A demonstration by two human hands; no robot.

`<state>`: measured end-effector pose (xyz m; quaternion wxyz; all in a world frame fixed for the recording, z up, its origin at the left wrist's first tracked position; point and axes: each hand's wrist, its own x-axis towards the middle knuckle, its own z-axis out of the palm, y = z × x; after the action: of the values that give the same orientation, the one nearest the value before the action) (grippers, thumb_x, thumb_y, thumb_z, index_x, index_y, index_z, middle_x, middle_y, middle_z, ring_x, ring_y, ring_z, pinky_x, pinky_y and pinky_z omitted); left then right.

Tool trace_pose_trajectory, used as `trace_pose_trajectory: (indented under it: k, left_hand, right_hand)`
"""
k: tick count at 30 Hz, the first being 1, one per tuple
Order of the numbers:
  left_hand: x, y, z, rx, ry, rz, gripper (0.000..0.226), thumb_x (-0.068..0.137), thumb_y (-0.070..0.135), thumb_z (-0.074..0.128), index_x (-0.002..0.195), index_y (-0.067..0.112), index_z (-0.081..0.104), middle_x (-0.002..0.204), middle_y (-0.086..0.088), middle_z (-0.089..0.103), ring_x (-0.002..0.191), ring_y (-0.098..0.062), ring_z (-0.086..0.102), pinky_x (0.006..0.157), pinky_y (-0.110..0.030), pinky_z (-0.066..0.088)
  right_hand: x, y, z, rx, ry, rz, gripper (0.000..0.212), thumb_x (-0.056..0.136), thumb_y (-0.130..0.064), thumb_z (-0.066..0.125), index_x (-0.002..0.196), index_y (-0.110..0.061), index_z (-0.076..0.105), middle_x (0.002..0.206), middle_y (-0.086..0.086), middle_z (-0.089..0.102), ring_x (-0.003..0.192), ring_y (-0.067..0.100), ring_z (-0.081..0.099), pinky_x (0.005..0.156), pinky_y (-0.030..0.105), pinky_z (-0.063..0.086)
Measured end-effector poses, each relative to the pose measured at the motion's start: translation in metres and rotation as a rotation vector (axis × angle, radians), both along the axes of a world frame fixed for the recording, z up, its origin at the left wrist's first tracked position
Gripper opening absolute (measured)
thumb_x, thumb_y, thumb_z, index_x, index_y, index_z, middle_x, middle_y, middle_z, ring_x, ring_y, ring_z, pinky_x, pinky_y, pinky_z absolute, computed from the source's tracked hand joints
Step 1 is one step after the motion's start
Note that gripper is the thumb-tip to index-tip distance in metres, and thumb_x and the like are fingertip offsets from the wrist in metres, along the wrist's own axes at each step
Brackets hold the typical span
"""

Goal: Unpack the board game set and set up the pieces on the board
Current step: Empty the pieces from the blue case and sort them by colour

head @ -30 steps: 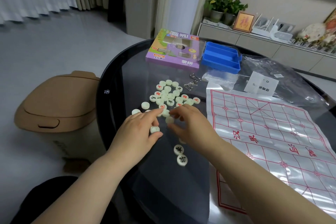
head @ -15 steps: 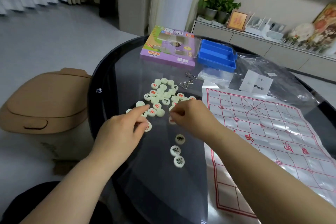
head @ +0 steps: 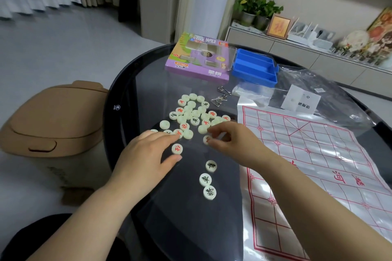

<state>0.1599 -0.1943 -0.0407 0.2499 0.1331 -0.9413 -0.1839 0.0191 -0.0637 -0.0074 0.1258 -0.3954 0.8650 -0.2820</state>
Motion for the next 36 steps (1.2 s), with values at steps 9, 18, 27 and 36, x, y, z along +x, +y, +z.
trace_pose_trajectory:
  k: [9, 18, 27, 36]
  left_hand:
    - [-0.007, 0.002, 0.000, -0.033, 0.026, -0.036, 0.029, 0.061, 0.022, 0.064, 0.087, 0.015, 0.073, 0.072, 0.007, 0.070, 0.068, -0.014, 0.064, 0.056, -0.032, 0.053]
    - [-0.042, -0.071, 0.015, 0.180, 0.110, 0.298, 0.032, 0.084, 0.016, 0.061, 0.116, 0.017, 0.061, 0.101, -0.003, 0.066, 0.103, -0.027, 0.052, 0.092, -0.036, 0.040]
    - [-0.070, -0.111, -0.004, 0.270, -0.008, 0.282, 0.031, 0.086, 0.019, 0.059, 0.116, 0.019, 0.060, 0.113, -0.006, 0.062, 0.110, -0.024, 0.052, 0.095, -0.034, 0.040]
    - [-0.045, -0.099, 0.006, 0.392, 0.110, 0.253, 0.003, 0.081, 0.020, 0.064, 0.084, 0.019, 0.064, 0.079, 0.016, 0.051, 0.079, -0.007, 0.049, 0.063, -0.016, 0.035]
  right_hand:
    - [0.007, -0.002, 0.000, 0.115, 0.190, 0.072, 0.026, 0.085, -0.017, 0.058, 0.111, -0.012, 0.058, 0.100, -0.002, 0.047, 0.079, 0.008, 0.040, 0.058, 0.016, 0.028]
    - [0.019, -0.015, -0.005, 0.099, 0.185, 0.129, 0.032, 0.082, -0.036, 0.061, 0.109, -0.017, 0.056, 0.101, -0.007, 0.046, 0.079, 0.004, 0.042, 0.071, 0.017, 0.033]
    - [-0.004, -0.046, 0.007, 0.005, 0.224, 0.140, 0.019, 0.082, -0.028, 0.062, 0.096, -0.015, 0.064, 0.075, -0.015, 0.044, 0.065, -0.002, 0.039, 0.059, 0.010, 0.032]
    - [-0.019, -0.141, -0.010, 0.040, 0.297, 0.088, 0.023, 0.087, -0.025, 0.055, 0.103, -0.011, 0.064, 0.108, 0.007, 0.060, 0.110, 0.025, 0.046, 0.088, 0.035, 0.043]
